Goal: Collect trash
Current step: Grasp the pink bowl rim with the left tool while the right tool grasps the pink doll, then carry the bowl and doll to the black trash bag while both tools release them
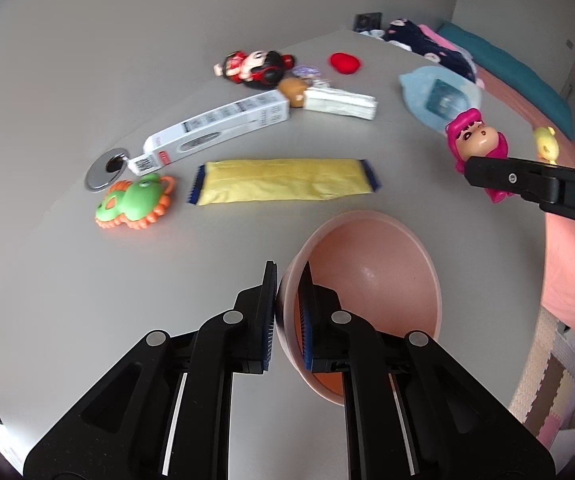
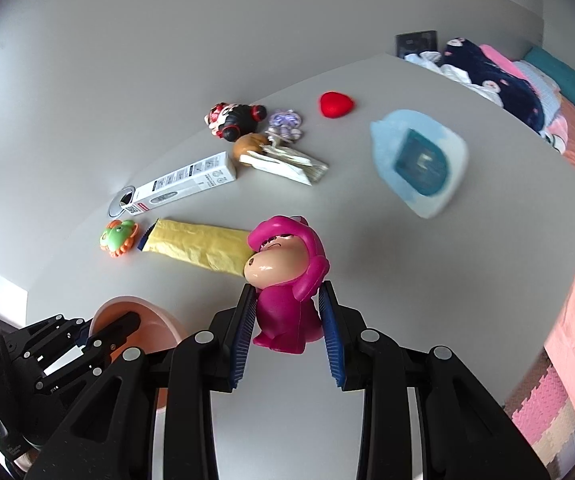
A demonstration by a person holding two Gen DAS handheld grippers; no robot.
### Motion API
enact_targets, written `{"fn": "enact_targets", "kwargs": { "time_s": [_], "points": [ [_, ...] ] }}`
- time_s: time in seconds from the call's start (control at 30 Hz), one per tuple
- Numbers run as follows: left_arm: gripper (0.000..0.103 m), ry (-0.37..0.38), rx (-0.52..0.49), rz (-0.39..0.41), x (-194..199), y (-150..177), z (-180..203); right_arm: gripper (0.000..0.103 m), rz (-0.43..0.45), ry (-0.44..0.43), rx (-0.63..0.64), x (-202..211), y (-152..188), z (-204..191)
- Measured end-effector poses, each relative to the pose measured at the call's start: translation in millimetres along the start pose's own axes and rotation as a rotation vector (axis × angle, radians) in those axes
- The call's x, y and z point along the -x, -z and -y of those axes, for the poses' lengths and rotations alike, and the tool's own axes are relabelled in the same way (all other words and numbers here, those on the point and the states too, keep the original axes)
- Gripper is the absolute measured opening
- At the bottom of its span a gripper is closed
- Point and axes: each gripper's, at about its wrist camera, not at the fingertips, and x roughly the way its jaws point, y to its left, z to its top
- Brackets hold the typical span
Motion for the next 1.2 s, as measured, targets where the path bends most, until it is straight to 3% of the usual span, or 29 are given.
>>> {"fn": "enact_targets", "kwargs": {
  "time_s": [0.37, 0.77, 1.2],
  "points": [
    [0.01, 0.069, -0.15, 0.021, 19.7, 4.8, 94.4, 0.034, 0.06, 0.017, -0.085, 56.3, 41.4, 61.1],
    [0.01, 0.167, -0.324, -0.009, 15.9, 13.4, 209.9, 0.034, 0.1, 0.098, -0.229, 107.0, 99.4, 154.2],
    [0.01, 0.239, -0.519, -0.088, -7.2, 37.2, 321.7, 0.034, 0.047, 0.178, -0.457, 111.6, 164.2, 262.0]
  ]
}}
